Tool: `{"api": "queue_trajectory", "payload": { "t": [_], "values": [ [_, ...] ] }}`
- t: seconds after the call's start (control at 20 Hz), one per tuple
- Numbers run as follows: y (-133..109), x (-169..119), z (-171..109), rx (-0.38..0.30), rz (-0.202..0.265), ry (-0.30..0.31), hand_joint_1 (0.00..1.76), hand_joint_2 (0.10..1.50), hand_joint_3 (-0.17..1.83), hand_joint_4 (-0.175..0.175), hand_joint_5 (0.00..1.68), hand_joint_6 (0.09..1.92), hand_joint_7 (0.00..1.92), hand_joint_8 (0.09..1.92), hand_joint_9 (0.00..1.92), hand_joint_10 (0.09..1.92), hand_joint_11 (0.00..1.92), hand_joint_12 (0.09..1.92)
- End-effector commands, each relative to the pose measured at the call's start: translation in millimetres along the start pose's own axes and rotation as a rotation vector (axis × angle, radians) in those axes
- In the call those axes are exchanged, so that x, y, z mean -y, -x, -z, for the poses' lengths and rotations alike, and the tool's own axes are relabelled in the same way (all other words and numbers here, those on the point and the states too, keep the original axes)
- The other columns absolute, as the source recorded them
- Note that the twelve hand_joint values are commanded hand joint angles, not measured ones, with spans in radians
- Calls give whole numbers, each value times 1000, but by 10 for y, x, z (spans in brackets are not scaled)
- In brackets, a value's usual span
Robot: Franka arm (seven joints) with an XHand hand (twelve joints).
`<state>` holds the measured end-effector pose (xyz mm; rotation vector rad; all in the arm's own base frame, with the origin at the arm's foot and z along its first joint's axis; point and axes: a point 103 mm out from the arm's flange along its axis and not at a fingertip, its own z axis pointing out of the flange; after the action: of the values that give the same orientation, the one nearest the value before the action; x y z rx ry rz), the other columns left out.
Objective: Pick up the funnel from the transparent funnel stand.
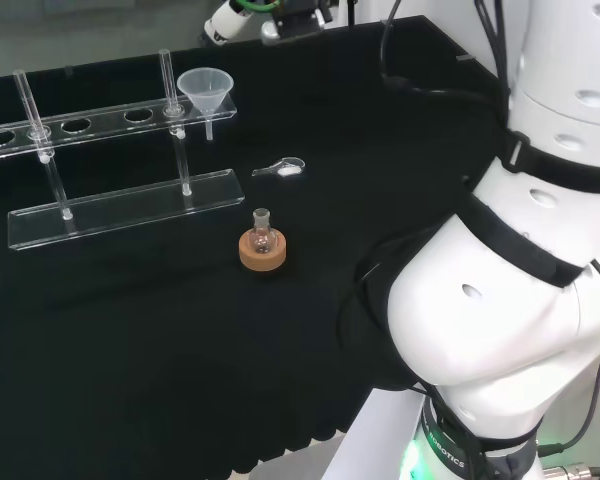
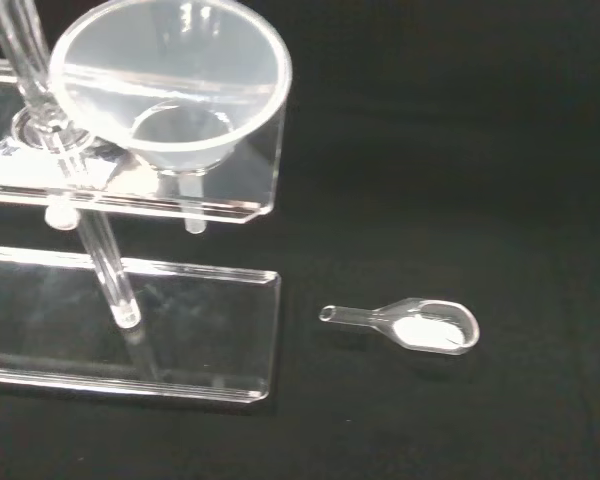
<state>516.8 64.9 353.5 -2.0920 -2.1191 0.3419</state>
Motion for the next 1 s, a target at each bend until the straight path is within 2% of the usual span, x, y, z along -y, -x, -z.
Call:
{"api": "queue_trajectory", "payload": {
  "t": [0.05, 0.6, 1.0],
  "values": [
    [-335, -272, -150, 35, 49, -84, 524, 850, 161, 11, 236, 87, 38, 510, 203, 709, 125, 1418],
    [-441, -505, -377, 49, 75, -171, 588, 768, 159, 16, 186, 87, 0, 512, 170, 779, 223, 1457],
    [-553, -551, -439, 75, 86, -200, 611, 744, 171, 18, 131, 87, 0, 393, 139, 801, 247, 1459]
  ]
}}
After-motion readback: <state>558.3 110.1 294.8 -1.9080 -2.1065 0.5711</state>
